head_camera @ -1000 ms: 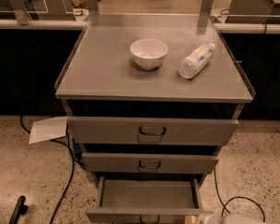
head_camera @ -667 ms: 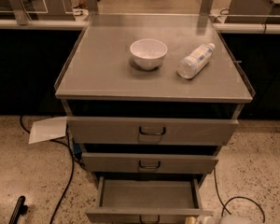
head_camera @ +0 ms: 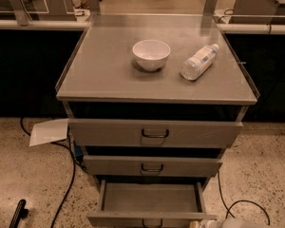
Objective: Close bottom drawer
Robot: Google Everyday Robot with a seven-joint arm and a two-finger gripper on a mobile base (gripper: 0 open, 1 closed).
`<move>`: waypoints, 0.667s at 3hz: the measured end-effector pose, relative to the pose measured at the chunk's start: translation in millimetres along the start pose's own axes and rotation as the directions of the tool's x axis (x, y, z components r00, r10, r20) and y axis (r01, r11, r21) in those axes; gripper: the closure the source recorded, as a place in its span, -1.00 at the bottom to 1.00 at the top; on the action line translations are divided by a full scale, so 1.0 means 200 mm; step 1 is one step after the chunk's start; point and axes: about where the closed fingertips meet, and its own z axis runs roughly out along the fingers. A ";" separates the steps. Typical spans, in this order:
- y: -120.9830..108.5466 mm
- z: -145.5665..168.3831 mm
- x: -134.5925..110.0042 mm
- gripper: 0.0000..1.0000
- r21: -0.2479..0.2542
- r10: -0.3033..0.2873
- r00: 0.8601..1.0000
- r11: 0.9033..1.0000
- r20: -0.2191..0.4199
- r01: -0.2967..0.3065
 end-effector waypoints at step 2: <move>0.05 0.14 -0.07 1.00 -0.042 -0.006 1.000 0.999 0.007 0.006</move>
Offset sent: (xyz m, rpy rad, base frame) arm 0.0390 0.0193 -0.0256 0.0463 -0.0311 0.0122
